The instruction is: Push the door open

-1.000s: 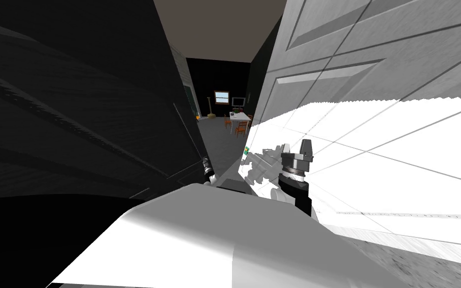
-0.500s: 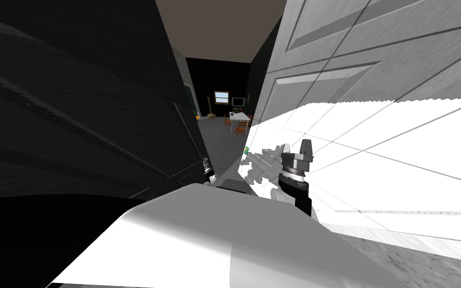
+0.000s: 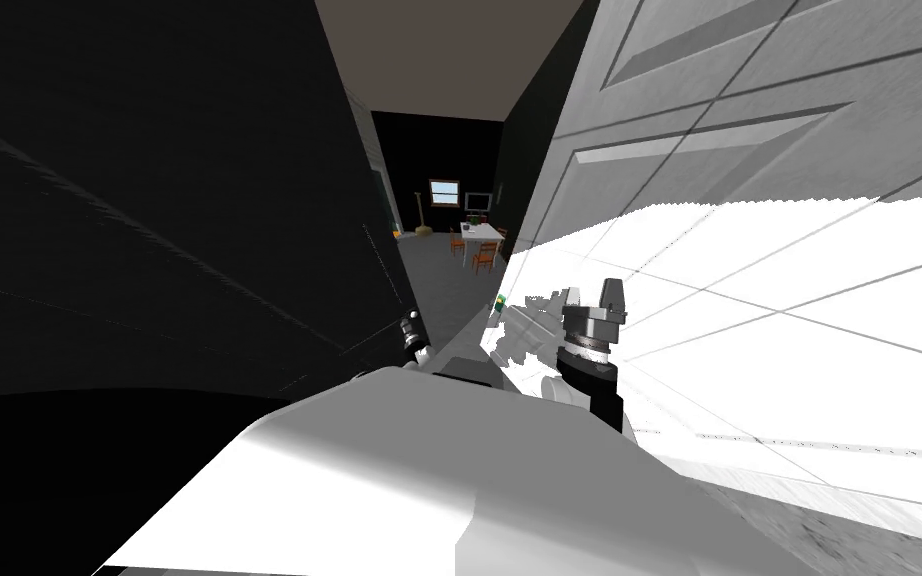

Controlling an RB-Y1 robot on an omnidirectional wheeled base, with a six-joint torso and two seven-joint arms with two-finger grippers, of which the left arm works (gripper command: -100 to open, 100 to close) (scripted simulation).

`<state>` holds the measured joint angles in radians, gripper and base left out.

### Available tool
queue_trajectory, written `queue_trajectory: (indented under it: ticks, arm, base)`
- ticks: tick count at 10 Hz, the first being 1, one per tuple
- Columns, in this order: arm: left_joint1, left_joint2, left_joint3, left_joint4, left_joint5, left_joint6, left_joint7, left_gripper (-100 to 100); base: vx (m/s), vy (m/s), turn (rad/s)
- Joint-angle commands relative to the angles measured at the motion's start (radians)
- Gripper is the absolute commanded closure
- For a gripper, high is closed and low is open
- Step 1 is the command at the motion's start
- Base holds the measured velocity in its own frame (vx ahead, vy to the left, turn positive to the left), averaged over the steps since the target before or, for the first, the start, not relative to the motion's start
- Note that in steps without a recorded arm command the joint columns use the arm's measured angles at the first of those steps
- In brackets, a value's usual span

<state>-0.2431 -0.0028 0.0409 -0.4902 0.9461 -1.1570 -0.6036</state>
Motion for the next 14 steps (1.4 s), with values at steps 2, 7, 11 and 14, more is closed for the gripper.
queue_trajectory:
  ticks: [2,7,11,14]
  arm:
    - [-0.011,0.02,0.022,0.012,0.053,-0.041,-0.014,-100]
    - [-0.025,0.027,0.051,0.028,0.125,-0.096,-0.033,-100]
    - [-0.041,0.016,0.083,0.045,0.203,-0.156,-0.054,-100]
    - [-0.054,-0.012,0.11,0.06,0.269,-0.206,-0.071,-100]
  base:
    - [-0.042,-0.032,-0.261]
    - [-0.032,-0.056,-0.133]
    - [-0.037,-0.069,-0.227]
    - [-0.028,-0.075,-0.216]
